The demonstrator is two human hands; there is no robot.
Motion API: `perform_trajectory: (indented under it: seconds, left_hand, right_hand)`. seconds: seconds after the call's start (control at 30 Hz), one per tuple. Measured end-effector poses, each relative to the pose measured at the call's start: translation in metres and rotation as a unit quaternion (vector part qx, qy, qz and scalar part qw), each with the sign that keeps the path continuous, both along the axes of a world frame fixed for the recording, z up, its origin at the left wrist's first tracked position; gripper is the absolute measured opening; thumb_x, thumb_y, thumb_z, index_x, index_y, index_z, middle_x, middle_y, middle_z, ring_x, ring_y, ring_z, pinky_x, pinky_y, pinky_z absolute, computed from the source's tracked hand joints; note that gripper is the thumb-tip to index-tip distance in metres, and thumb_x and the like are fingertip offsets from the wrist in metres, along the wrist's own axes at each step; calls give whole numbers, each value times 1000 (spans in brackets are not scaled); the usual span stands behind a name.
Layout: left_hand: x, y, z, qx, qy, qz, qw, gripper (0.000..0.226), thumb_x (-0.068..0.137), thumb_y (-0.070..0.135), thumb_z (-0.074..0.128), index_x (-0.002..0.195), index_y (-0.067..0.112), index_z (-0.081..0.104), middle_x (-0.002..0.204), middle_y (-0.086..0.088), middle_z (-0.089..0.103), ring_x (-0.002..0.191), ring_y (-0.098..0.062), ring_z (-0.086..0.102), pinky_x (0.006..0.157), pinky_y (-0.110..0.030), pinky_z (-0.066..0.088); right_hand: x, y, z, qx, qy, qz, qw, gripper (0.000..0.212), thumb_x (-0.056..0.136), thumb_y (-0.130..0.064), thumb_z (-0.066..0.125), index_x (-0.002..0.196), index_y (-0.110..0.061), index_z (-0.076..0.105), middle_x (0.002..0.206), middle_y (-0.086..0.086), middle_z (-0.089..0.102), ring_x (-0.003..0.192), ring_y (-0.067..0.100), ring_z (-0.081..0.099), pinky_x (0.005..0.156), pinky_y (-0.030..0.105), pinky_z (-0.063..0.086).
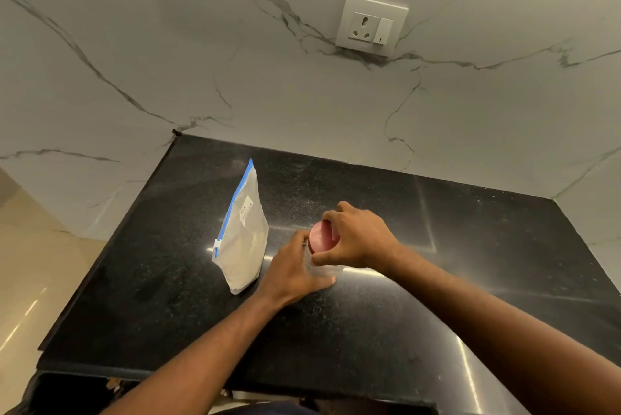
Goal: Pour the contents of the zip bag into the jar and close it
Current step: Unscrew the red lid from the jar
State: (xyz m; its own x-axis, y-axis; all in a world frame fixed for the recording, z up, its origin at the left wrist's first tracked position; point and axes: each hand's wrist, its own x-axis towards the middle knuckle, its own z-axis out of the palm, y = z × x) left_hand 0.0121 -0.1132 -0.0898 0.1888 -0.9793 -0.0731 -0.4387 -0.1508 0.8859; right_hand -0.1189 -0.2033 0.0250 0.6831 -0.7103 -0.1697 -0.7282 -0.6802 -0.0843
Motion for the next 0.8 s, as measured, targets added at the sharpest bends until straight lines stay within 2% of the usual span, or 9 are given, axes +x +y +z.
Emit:
perform_trajectory:
  seconds: [0.1, 0.2, 0.4, 0.47, 0.53, 0.6, 0.67, 0.73, 0.8]
  left_hand:
    - [-9, -4, -3, -11, -5, -3, 1000, 113, 51, 70, 93, 146, 40, 40, 129, 20, 61, 113, -1, 64, 92, -21, 59]
    - [-7, -7, -7, -26, -35, -4, 999, 103, 56, 69, 90, 144, 39, 45, 125, 19, 67, 107, -1, 68, 91, -22, 61]
    - [-4, -6, -3, -22, -39, -17, 999, 98, 59, 67, 90, 141, 38, 46, 121, 20, 67, 108, -3, 68, 91, -21, 59]
    - [-2, -6, -2, -28, -38, -31, 998, 93, 60, 61, 92, 139, 38, 49, 119, 23, 65, 109, 0, 66, 94, -22, 58]
    - [-2, -6, 0, -31, -42, -41, 998, 88, 61, 59, 92, 137, 38, 53, 120, 21, 68, 109, 1, 67, 95, -22, 57]
    - [-4, -8, 1, -30, -51, -49, 997, 83, 63, 58, 91, 135, 36, 57, 117, 18, 72, 106, -2, 71, 94, -22, 59]
    - [-4, -10, 1, -24, -54, -55, 997, 81, 65, 58, 90, 134, 31, 58, 110, 16, 72, 101, -3, 72, 91, -25, 61]
    - [-3, -11, 0, -14, -51, -54, 997, 82, 65, 60, 89, 134, 31, 57, 113, 17, 72, 101, -2, 71, 91, -22, 60]
    - [-4, -12, -1, -9, -61, -50, 997, 81, 65, 61, 89, 134, 34, 57, 109, 23, 69, 97, 1, 68, 86, -12, 55]
  right_hand:
    - [-3, 13, -10, -4, -33, -55, 998, 81, 68, -89, 60, 118, -26, 59, 106, -6, 54, 86, 13, 58, 72, 26, 55]
    - [-4, 14, -12, 4, -39, -62, 997, 80, 69, -86, 62, 120, -26, 60, 107, -6, 54, 88, 14, 59, 73, 27, 56]
    - [-5, 5, 1, 34, -5, 22, 999, 74, 71, -72, 73, 128, -28, 59, 110, -8, 51, 91, 13, 56, 67, 23, 49]
    - [-7, -4, 8, 68, 34, 94, 993, 80, 73, -59, 80, 142, -31, 51, 126, -7, 50, 106, 14, 54, 80, 29, 55]
    - [-8, -11, 16, 97, 85, 155, 979, 83, 74, -40, 84, 148, -39, 45, 144, -10, 45, 124, 16, 45, 93, 36, 52]
    - [-6, -12, 26, 148, 89, 192, 966, 71, 78, -27, 83, 142, -40, 54, 154, -13, 44, 135, 16, 38, 102, 40, 45]
    - [-2, -6, 34, 198, 26, 171, 965, 56, 85, -36, 78, 138, -36, 60, 151, -12, 50, 135, 12, 42, 105, 38, 41]
    - [1, 1, 32, 81, 43, 96, 991, 61, 92, -67, 57, 141, -31, 56, 143, -3, 57, 127, 18, 55, 97, 38, 48]
    - [4, 10, 22, -63, 143, 21, 987, 83, 92, -83, 26, 126, -17, 62, 110, 6, 68, 95, 23, 66, 74, 35, 53]
